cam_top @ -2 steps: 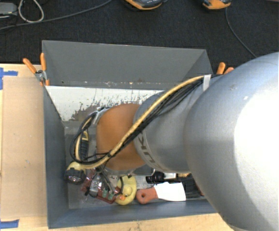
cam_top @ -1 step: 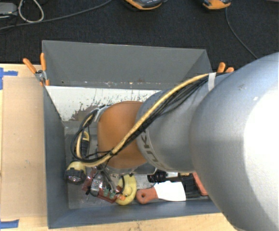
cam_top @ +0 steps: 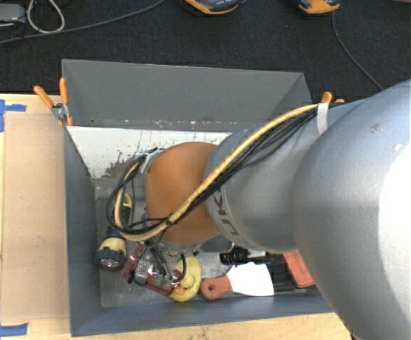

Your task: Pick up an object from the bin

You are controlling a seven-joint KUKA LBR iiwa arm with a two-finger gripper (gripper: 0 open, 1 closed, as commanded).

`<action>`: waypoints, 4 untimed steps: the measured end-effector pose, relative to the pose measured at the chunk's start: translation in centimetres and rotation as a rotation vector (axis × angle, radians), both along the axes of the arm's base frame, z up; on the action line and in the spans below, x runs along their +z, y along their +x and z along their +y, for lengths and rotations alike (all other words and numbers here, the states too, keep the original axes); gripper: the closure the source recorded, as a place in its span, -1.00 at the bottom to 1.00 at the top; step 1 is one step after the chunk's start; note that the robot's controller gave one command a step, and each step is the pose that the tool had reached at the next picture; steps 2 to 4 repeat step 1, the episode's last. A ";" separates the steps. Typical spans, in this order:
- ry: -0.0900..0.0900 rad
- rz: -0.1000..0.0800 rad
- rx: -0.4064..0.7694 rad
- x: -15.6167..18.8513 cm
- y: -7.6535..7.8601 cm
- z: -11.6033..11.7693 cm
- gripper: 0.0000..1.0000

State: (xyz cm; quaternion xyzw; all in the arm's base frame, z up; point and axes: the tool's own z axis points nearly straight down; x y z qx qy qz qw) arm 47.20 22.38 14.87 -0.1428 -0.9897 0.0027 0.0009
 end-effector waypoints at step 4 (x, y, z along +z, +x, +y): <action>0.001 0.000 0.000 0.9 0.0 0.0 1.00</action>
Offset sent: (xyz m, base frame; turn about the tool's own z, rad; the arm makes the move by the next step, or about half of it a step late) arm 0.0004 0.0001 0.0439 0.0003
